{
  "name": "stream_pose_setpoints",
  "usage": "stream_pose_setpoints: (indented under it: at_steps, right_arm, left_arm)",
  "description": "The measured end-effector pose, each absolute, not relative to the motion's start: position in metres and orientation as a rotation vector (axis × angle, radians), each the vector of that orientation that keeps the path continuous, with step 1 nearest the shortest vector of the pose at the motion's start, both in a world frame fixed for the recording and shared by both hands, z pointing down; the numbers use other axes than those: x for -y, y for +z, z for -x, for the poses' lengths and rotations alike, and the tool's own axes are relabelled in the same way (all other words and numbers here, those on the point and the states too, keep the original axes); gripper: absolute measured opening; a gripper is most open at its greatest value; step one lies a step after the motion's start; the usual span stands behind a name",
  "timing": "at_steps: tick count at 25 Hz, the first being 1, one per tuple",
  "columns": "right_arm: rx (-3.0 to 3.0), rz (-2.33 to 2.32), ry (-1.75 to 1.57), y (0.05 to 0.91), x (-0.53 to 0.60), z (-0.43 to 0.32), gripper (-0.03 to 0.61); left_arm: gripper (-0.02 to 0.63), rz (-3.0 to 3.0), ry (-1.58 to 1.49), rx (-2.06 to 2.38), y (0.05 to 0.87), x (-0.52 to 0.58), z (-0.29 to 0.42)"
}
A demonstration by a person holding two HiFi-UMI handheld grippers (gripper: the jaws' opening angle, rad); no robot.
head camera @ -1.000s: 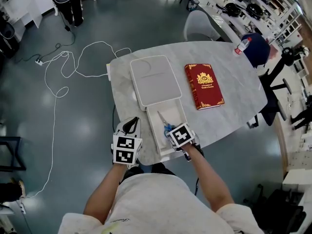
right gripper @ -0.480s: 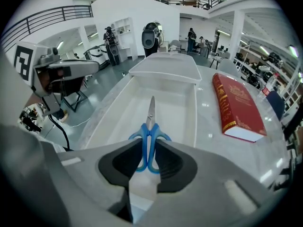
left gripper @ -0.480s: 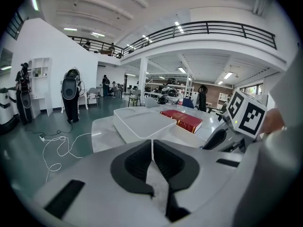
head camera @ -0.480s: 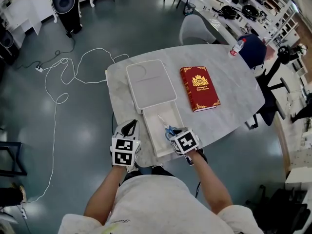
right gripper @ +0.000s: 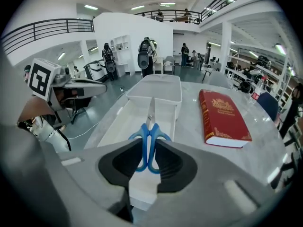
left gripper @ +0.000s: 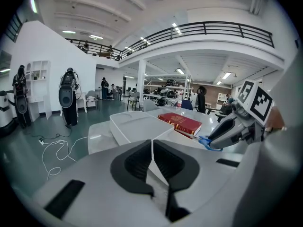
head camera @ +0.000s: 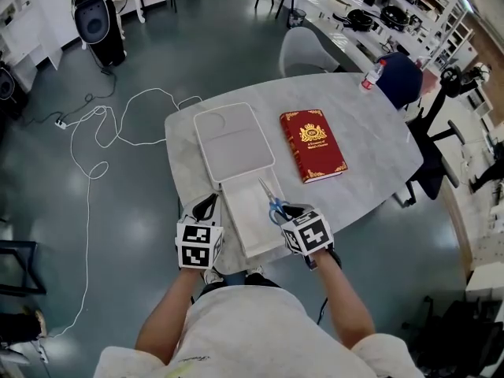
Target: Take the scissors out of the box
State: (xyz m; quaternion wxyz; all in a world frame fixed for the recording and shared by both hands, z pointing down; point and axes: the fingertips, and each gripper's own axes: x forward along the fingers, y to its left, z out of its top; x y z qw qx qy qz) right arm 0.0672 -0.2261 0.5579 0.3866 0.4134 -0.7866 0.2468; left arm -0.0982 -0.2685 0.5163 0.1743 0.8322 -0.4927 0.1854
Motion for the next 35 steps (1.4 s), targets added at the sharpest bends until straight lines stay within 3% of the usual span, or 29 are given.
stream_pose_setpoints:
  at_steps: [35]
  right_arm:
    - [2.599,-1.412,0.134,0.364,0.334,-0.018,0.091]
  left_arm:
    - [0.018,-2.219,0.273,1.838,0.409,0.297,0.205]
